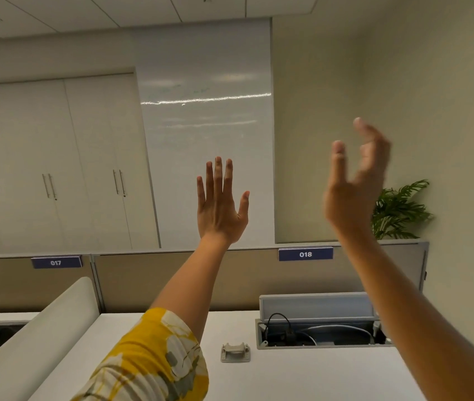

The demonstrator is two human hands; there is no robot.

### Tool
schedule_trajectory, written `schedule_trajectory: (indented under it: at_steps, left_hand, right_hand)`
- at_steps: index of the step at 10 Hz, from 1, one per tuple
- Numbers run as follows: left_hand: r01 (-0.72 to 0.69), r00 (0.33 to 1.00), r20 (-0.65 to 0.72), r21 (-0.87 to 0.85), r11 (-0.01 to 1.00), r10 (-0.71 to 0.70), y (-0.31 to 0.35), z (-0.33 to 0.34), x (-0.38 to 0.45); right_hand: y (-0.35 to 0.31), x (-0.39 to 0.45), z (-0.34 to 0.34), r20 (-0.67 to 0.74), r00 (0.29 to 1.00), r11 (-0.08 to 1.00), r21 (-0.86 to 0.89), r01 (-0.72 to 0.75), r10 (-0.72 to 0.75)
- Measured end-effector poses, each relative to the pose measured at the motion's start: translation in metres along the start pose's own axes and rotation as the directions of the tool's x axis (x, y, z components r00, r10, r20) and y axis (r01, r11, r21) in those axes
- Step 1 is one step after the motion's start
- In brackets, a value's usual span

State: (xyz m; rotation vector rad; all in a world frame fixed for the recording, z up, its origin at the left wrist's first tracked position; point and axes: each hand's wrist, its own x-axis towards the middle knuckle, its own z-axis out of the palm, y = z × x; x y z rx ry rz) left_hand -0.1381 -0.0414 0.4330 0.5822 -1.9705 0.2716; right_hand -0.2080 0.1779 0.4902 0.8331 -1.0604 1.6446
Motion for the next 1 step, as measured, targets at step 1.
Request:
schedule_trajectory:
  at_steps: [1]
  left_hand:
    - [-0.005, 1.000, -0.003, 0.001, 1.000, 0.005, -0.0024, 0.0019, -0.0004]
  right_hand:
    - [-0.0114, 0.0200, -0.0365, -0.064, 0.998, 0.997, 0.075, -0.020, 0.025]
